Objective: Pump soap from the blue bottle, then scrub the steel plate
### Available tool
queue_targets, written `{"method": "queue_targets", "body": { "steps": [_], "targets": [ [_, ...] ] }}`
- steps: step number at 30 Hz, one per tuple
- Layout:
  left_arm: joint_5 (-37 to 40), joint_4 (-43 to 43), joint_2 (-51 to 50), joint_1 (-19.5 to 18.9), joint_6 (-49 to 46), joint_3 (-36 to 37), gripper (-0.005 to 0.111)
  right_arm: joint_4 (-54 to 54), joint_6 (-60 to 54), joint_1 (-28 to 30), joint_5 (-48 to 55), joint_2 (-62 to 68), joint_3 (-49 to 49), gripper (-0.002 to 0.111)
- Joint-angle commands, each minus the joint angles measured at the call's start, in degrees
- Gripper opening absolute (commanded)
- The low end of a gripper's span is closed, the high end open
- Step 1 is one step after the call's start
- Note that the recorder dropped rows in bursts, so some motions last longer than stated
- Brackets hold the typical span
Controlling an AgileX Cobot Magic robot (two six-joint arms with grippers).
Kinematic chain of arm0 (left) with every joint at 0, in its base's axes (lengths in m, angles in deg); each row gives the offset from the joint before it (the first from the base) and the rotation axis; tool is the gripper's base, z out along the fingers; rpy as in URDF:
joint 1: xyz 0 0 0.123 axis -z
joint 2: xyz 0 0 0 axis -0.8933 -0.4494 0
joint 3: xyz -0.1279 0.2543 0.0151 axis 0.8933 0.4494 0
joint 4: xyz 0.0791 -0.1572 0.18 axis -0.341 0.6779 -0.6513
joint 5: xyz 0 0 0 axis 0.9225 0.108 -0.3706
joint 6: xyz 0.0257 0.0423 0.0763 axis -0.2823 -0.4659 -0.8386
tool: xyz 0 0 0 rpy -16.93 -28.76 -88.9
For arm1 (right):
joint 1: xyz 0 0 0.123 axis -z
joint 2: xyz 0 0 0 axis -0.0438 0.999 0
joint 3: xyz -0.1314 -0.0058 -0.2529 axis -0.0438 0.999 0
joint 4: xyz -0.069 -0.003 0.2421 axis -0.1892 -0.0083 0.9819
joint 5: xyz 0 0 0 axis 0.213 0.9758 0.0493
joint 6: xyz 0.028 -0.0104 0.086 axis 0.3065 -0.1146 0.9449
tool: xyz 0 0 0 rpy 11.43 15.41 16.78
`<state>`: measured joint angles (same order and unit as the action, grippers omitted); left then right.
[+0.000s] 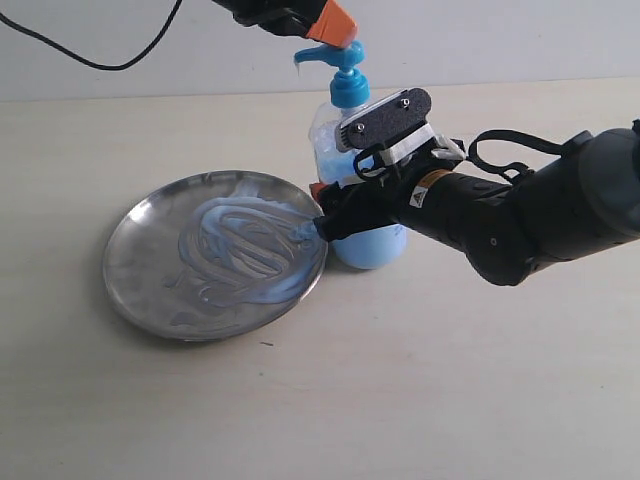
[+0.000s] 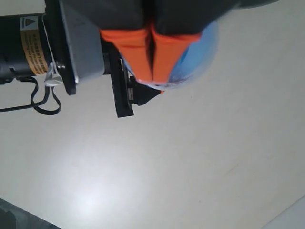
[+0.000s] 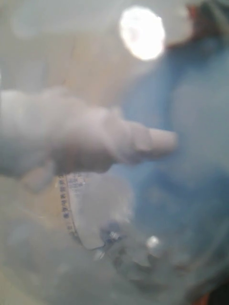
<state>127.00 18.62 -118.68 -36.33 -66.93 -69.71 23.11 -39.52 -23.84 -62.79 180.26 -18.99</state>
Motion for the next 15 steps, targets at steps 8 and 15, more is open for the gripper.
{"method": "queue_targets", "body": {
  "steps": [8, 15],
  "targets": [
    [6.62, -9.42, -1.88, 1.01, -0.30, 3.32, 0.000, -4.04, -2.44, -0.35, -1.08, 0.04, -0.36, 0.000],
    [5.88, -9.72, 1.61, 1.01, -0.40, 3.32, 0.000, -4.05, -2.44, -0.35, -0.96, 0.04, -0.36, 0.000]
  ]
}}
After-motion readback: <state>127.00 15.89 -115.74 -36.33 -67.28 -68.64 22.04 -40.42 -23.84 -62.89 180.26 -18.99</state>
